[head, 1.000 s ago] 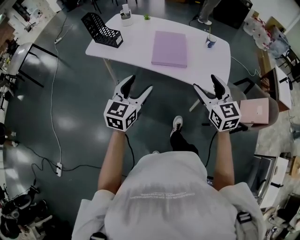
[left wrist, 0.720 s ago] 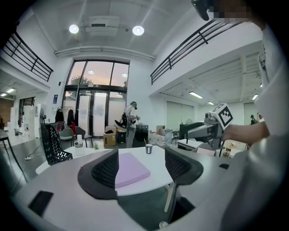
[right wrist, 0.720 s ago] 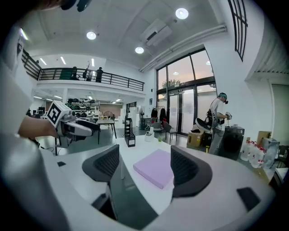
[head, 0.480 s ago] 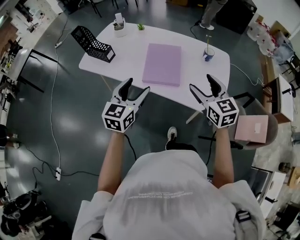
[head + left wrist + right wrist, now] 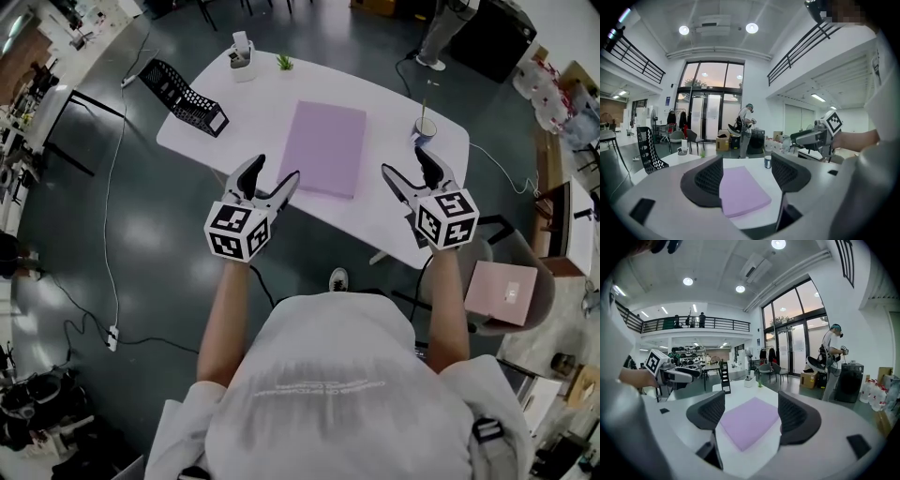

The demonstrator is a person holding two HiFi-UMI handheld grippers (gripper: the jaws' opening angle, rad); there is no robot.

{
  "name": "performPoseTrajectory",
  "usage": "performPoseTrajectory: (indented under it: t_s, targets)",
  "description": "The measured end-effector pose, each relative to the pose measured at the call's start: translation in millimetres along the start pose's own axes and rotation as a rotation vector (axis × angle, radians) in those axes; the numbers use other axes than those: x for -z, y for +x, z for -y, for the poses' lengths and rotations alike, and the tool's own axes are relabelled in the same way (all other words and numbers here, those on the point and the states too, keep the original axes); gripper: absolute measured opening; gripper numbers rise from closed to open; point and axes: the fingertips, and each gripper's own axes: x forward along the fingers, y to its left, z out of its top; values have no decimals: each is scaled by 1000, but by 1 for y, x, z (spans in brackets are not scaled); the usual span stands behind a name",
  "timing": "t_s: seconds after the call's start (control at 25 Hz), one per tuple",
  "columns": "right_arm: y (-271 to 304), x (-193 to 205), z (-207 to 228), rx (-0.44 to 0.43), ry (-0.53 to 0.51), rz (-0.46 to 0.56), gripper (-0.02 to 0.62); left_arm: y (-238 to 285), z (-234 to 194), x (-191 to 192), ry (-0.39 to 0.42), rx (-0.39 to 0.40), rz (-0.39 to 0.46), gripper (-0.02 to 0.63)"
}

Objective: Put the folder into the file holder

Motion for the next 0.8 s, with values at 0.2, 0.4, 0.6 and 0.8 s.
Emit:
performPoseTrajectory:
  t_s: [0.2,0.4,0.6,0.8]
  targets:
    - [30,6,17,-51,44,-2,348,14,-16,11,-14,-58,-43,327]
    - [59,9,30,-95,77,-9,354,28,-34,24,-52,-106,-101,327]
    - [87,22,37,-140,109,-45,356,44,-44,34,-78,-112,-143,327]
    - [113,50,41,-171,182,-110,356,64,-53,60,-113,-79,-239,327]
